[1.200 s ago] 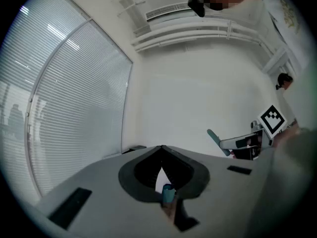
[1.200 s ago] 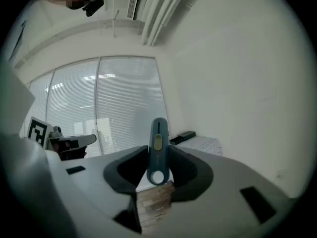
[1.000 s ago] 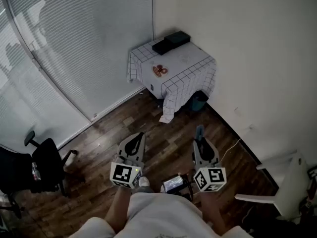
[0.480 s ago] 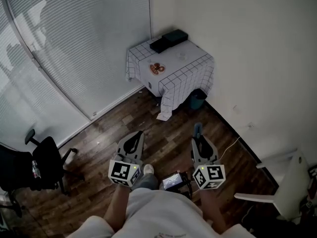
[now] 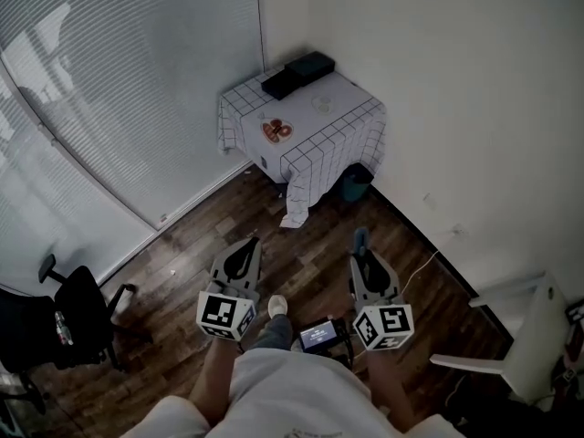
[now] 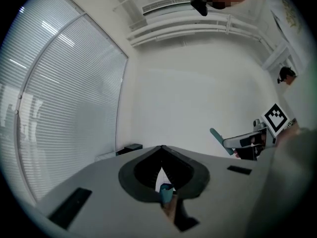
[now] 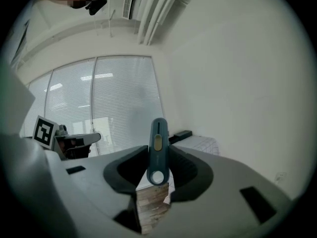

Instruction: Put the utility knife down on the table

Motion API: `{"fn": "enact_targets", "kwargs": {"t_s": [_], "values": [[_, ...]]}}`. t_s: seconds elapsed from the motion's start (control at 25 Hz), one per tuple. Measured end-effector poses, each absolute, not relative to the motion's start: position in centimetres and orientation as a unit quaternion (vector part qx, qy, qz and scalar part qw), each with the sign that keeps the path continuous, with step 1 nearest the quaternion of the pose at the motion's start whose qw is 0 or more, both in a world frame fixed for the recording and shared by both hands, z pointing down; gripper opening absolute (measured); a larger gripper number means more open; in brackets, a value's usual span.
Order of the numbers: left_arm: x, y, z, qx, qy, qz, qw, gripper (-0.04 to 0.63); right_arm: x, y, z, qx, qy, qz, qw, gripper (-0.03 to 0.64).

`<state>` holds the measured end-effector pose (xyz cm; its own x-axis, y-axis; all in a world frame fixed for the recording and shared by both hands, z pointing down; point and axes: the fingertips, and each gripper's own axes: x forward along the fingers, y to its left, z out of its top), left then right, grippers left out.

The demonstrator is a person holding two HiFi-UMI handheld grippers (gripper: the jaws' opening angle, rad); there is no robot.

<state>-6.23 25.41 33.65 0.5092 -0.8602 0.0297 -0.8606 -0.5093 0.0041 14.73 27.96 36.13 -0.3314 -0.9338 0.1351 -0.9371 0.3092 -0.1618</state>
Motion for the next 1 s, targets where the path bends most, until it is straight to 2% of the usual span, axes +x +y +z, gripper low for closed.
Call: {"fn": "enact_targets", "kwargs": {"t_s": [1.0], "values": [[-9.7, 3.4, 39.2, 0.881, -0.469, 0.048, 0.053, 0.008, 13.0, 7.0, 41.6, 0.623, -0.767, 0.15, 0.04, 0.133]]}}
